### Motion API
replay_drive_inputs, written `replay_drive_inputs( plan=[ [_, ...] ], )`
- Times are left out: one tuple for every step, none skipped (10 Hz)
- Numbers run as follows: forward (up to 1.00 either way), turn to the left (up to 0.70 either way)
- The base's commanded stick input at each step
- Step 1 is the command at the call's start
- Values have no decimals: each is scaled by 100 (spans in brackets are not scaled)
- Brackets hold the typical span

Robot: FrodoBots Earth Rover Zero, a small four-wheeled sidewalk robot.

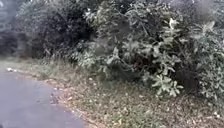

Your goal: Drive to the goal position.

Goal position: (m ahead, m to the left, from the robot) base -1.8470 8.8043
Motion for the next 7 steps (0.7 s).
replay_drive_inputs(
  plan=[
    [0, 45],
    [0, 45],
    [0, 45],
    [0, 45],
    [0, 45],
    [0, 45],
    [0, 45]
  ],
)
